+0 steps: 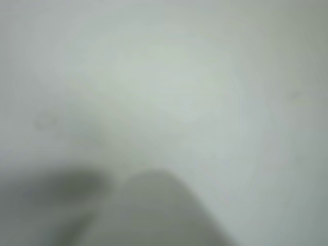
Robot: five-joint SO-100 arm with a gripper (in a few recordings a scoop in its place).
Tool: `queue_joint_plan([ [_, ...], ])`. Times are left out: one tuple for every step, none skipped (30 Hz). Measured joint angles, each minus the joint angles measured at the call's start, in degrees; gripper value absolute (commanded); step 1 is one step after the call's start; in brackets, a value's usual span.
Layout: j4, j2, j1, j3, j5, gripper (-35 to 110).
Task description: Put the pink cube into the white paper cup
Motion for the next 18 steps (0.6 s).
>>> queue_joint_plan([
  [0.0,0.0,0.0,0.0,0.5,0],
  [0.0,0.0,0.0,0.0,1.0,0],
  [0.0,0.0,0.0,0.0,1.1,0],
  [0.0,0.0,0.0,0.0,1.2,0],
  [0.0,0.0,0.0,0.0,1.3,0],
  [0.0,0.0,0.0,0.0,1.4,0],
  [0.0,0.0,0.0,0.0,1.4,0],
  [0.0,0.0,0.0,0.0,1.4,0],
  [0.0,0.0,0.0,0.0,1.4,0],
  [0.0,0.0,0.0,0.0,1.4,0],
  [0.0,0.0,0.0,0.0,1.4,0],
  [0.0,0.0,-0.2,0.0,1.6,0],
  [0.0,0.0,-0.7,0.0,1.6,0],
  [0.0,0.0,-1.1,0.0,1.5,0],
  [0.0,0.0,-1.2,0.0,1.5,0],
  [0.0,0.0,-1.1,0.0,1.5,0],
  [0.0,0.0,-1.1,0.0,1.5,0],
  [0.0,0.0,-1.1,0.0,1.5,0],
])
